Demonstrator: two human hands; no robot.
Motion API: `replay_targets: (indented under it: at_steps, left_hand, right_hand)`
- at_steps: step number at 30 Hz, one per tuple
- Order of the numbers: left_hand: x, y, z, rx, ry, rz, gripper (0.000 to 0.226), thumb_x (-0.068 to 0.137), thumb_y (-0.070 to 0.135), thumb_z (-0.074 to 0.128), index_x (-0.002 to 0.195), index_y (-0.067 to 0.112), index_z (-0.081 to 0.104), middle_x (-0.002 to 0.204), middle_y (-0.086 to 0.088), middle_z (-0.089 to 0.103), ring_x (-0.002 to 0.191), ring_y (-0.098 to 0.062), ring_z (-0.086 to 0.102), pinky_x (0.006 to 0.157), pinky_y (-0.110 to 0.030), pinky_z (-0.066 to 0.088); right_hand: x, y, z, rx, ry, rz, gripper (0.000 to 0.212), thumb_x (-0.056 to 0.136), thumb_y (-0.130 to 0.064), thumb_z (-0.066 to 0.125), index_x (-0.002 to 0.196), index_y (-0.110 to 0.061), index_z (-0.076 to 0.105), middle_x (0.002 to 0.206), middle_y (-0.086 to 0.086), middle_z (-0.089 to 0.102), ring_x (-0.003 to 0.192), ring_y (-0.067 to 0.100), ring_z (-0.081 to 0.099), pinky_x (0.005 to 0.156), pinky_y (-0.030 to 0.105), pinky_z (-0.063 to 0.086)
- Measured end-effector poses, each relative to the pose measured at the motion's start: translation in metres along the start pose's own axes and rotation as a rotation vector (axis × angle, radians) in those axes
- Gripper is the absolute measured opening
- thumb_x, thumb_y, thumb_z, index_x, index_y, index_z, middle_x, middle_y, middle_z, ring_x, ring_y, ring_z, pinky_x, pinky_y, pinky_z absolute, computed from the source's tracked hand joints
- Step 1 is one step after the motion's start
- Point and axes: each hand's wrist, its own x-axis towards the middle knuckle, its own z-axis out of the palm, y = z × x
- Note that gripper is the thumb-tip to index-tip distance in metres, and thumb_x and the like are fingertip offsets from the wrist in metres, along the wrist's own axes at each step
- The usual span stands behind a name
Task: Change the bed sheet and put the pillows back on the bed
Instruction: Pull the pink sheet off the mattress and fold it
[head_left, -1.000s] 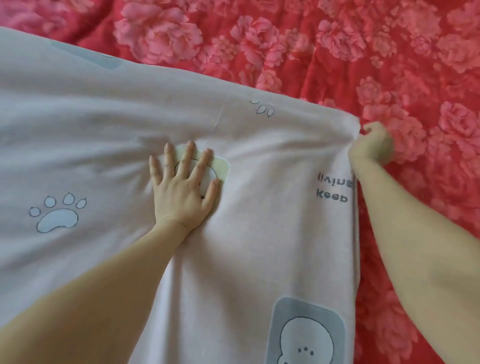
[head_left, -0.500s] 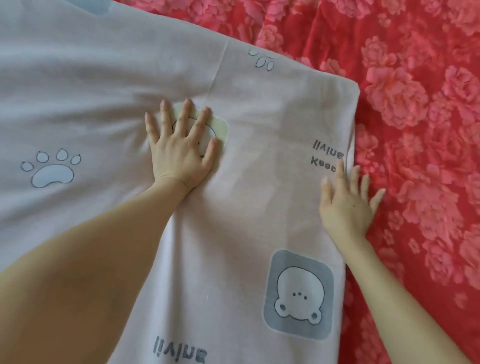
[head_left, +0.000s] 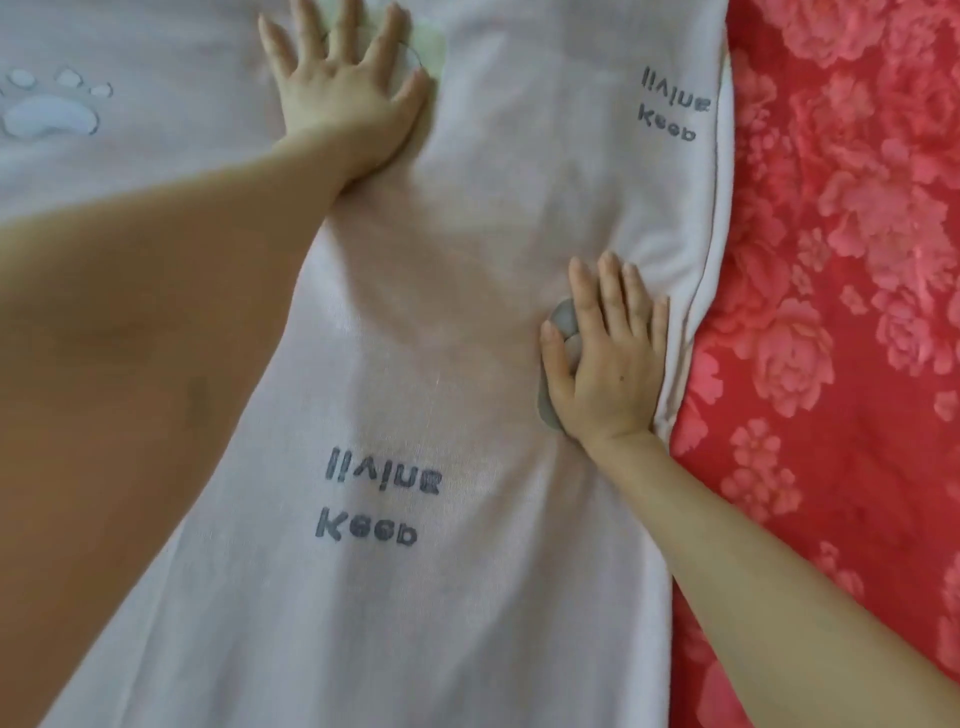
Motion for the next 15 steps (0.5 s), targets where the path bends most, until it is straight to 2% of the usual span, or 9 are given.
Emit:
replay_targets:
  at_steps: [3,6,8,11,15]
  left_hand:
    - [-0.038,0.011,-0.004,-0.050,-0.127,0.073,0.059,0.094,0.056,0.016,0.149,0.037,0.010,0.160,-0.008,0.000,0.145,-0.033,-0.007,0.115,-0.055,-0.007]
    - [-0.105,0.016,-0.005,-0.024,-0.166,0.194,0.061,0.095,0.059,0.015,0.150,0.037,0.001,0.160,-0.004,-0.004,0.146,-0.028,-0.008,0.115,-0.053,-0.006]
    - [-0.158,0.014,-0.004,0.041,-0.169,0.279,0.062,0.094,0.061,0.012,0.150,0.037,-0.002,0.159,-0.005,-0.007,0.146,-0.029,-0.009,0.115,-0.055,-0.006]
    - [-0.248,0.013,0.002,0.041,-0.182,0.346,0.063,0.093,0.062,0.014,0.150,0.037,0.004,0.159,-0.009,-0.003,0.145,-0.033,-0.008,0.113,-0.059,-0.007]
    - [-0.374,0.024,0.004,-0.020,-0.307,0.421,0.067,0.086,0.057,-0.001,0.150,0.036,0.005,0.160,-0.007,-0.003,0.145,-0.034,-0.011,0.112,-0.059,-0.012]
  right_hand:
    - [0.001,0.001,0.004,-0.021,0.039,0.021,0.059,0.093,-0.052,0.029,0.146,-0.025,0.036,0.151,0.004,0.036,0.142,0.023,0.028,0.116,0.049,0.016]
    - [-0.006,-0.002,-0.004,-0.081,0.006,0.086,0.061,0.094,-0.056,0.022,0.147,-0.027,0.033,0.152,0.004,0.035,0.143,0.023,0.026,0.117,0.047,0.013]
    - [-0.028,0.003,-0.011,-0.113,-0.067,0.185,0.066,0.093,-0.057,0.014,0.149,-0.024,0.027,0.155,0.006,0.027,0.145,0.023,0.018,0.117,0.048,0.010]
    - [-0.096,0.013,-0.030,-0.139,-0.164,0.322,0.067,0.092,-0.052,0.012,0.151,-0.021,0.021,0.158,0.008,0.019,0.146,0.024,0.012,0.116,0.054,0.008]
    - [-0.186,-0.008,-0.080,-0.192,-0.460,0.501,0.057,0.099,-0.041,0.019,0.153,-0.026,0.009,0.159,0.013,0.008,0.146,0.031,0.006,0.114,0.059,0.005]
